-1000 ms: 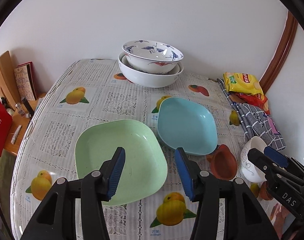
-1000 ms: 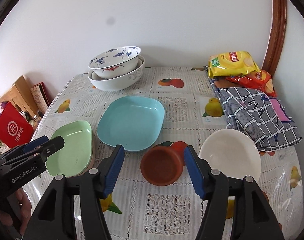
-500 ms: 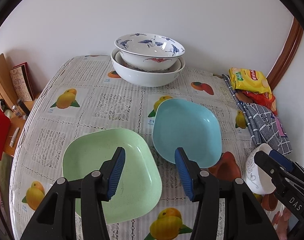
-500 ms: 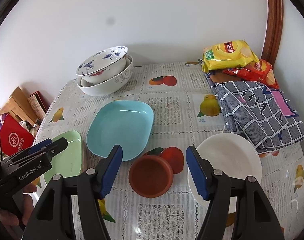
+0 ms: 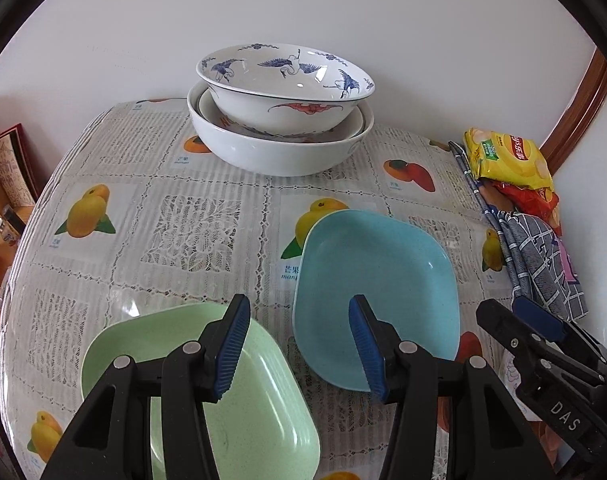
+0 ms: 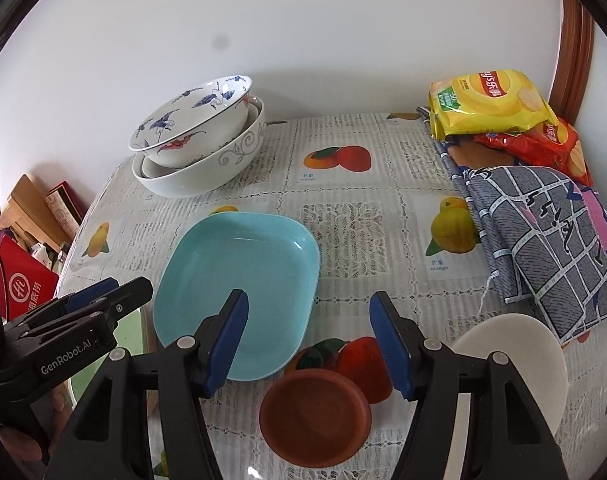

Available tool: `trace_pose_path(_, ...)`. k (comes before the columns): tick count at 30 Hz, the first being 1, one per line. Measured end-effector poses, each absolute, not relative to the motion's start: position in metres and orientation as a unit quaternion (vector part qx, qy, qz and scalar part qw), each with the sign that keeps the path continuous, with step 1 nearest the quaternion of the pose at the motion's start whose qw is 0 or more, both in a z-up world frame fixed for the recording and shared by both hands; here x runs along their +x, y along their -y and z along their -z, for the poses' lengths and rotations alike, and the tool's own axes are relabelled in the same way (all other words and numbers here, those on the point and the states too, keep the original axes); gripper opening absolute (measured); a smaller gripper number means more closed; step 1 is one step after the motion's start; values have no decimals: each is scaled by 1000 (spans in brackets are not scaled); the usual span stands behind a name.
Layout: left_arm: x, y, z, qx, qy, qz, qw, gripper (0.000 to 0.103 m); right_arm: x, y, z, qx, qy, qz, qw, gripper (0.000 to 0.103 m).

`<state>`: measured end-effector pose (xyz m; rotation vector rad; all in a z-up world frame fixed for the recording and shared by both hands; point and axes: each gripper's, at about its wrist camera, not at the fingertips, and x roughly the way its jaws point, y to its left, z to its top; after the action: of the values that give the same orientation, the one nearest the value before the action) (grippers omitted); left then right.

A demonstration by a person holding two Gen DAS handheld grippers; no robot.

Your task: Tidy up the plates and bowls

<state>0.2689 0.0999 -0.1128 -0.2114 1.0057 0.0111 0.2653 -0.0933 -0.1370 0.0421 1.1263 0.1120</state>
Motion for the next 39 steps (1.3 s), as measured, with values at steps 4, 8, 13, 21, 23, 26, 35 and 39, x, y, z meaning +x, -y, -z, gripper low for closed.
trace_pose_path(4,281,-100,124,-103,-489,-2,866,49,276,89,153,11,-543,-51,838,55)
trace_pose_path(8,290,-102,133,-114,-496,1,861,49,284,88,167,17,-556,-53,829,45)
trace_pose_path(13,300,-97,141,-103,-500,5,860,47,288,85,177,16,-560,-52,827,44)
trace_pose_path(21,311,-89,150,-82,-509,10,857,35,294,81,187,3,-565,-53,823,36)
trace_pose_path(23,313,-88,153,-83,-512,11,855,31,295,80,189,1,-566,-53,823,31)
trace_pose_path(26,314,-86,157,-79,-515,12,853,23,296,81,193,2,-571,-54,819,23)
trace_pose_path(35,314,-82,155,-68,-503,7,861,11,298,88,196,6,-563,-36,826,11)
trace_pose_path(39,311,-81,148,-73,-494,5,866,11,298,90,188,17,-556,-35,830,10)
